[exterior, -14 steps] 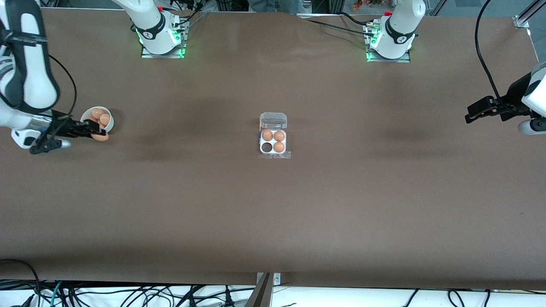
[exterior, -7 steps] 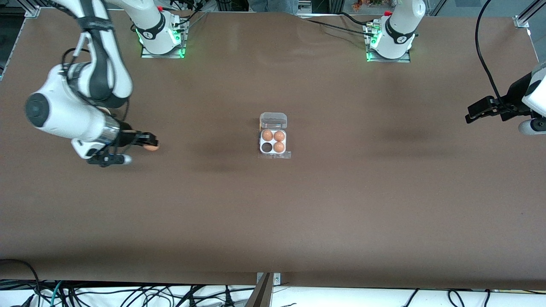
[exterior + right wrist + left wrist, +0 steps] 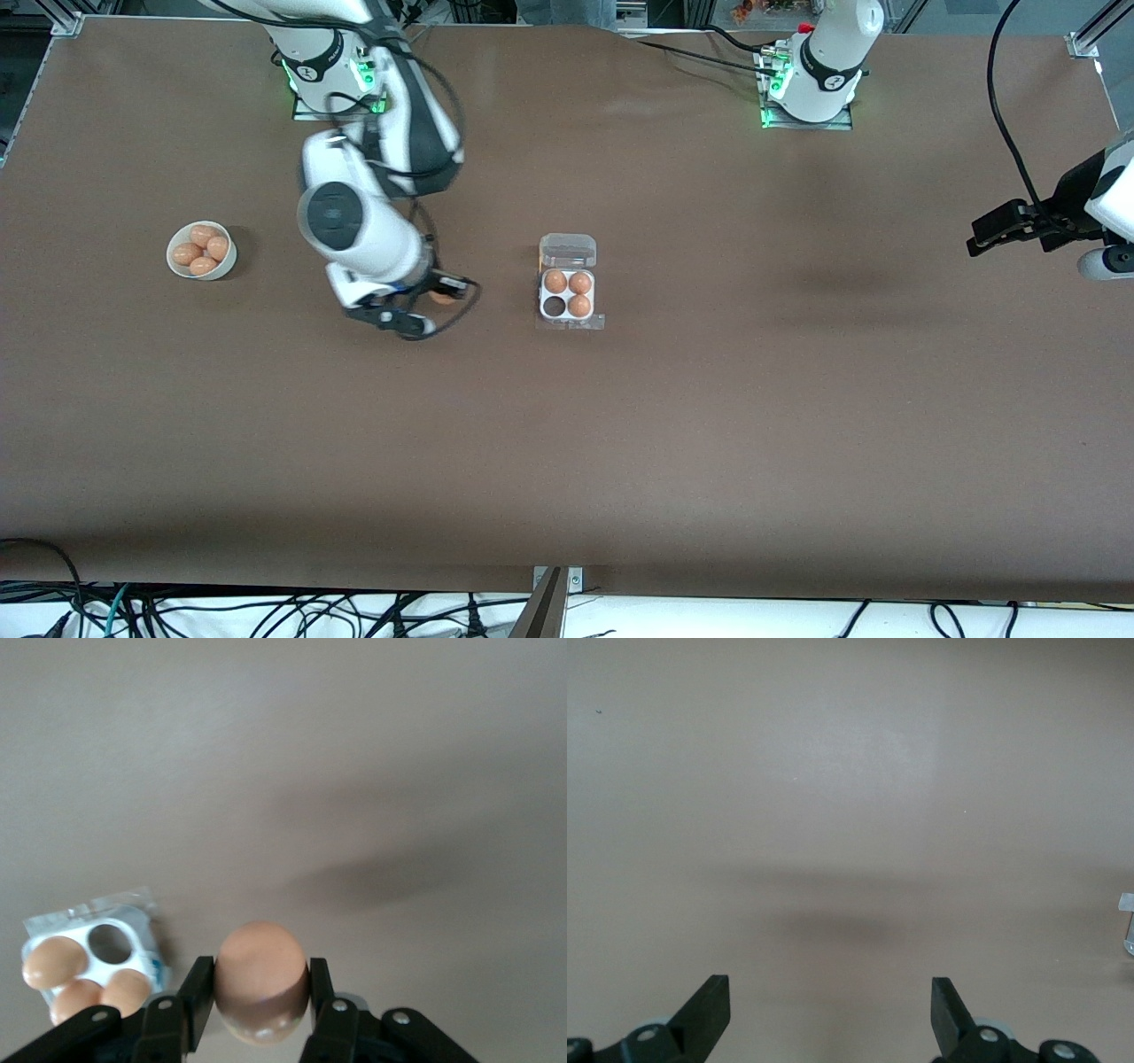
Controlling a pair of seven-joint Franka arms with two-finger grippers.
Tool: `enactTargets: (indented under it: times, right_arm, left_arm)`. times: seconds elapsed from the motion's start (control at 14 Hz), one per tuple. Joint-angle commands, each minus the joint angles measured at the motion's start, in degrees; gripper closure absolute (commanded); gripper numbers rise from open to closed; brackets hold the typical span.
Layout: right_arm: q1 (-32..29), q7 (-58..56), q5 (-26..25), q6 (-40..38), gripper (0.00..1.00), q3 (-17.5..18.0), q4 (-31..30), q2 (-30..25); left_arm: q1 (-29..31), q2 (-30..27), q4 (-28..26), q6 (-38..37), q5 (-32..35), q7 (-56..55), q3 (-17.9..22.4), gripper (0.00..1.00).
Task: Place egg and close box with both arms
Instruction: 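Carry the egg with the right gripper over the empty box slot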
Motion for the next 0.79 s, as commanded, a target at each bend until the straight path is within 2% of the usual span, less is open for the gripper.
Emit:
enactTargets:
  times: [0.0,0.07,0.29,0.71]
  right_arm:
    - [1.6,8.0,0.6,-1.0,0.65,0.8,8.7,8.1]
    - [1.6,10.7,0.5,-0.7,0.65,2.6,10.3,9.6]
    - [1.5,14.8,0.4,-0.6,0.65,5.2,14.7,12.4]
    - [1.5,16.2,0.6,1.7,0.65,7.5,18.2,15.2]
  left_arm:
    - [0.3,0.5,2.0,-1.3,-0.7,0.9,-0.3,0.00]
    - [0.3,0.5,2.0,-1.3,-0.7,0.7,-0.4,0.00]
    - [0.2,0.5,2.0,-1.4,-0.7,0.6,-0.5,0.00]
    - [0.3,0.9,1.7,-1.4,-0.7,0.6,-0.5,0.00]
